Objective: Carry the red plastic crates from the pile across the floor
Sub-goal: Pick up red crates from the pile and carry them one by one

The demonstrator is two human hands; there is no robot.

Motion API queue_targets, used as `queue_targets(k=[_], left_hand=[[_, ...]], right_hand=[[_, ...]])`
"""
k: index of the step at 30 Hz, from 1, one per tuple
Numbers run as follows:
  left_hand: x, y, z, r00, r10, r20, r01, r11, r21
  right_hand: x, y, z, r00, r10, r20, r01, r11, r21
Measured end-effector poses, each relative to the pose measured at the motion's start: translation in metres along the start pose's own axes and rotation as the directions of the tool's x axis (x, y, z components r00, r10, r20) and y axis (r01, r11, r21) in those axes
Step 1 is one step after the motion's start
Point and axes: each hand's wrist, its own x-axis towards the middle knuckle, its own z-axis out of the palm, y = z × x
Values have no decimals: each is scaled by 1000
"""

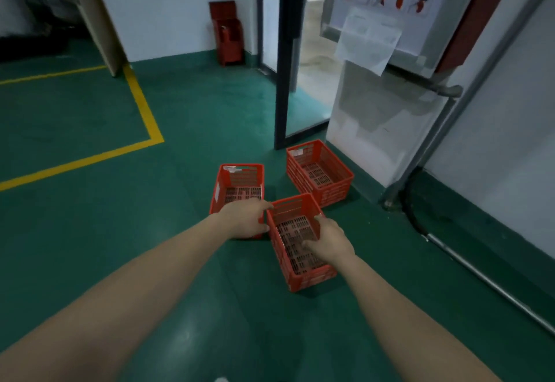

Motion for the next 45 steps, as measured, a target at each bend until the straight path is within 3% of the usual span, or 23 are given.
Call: queue_targets(k=[12,20,28,31,36,45], left_hand=[[218,-70,-5,943,267,199,-300,940,164],[393,-101,30,862,360,356,-415,906,88],[513,-136,139,731,345,588,-477,875,81],[549,-155,198,652,341,678,-519,852,70],[593,-189,282,571,359,738,-576,816,49],[642,-236,394,446,397,802,-712,701,49]], right_hand=[[183,21,35,955,295,-20,-286,940,186],[315,65,76,869,487,88,-492,833,251],[385,120,154,771,611,181,-632,694,344],[404,145,212,715,656,243,-694,622,363],[428,162,292,670,671,318,-741,574,348],[483,190,401,594,740,317,-772,411,485]])
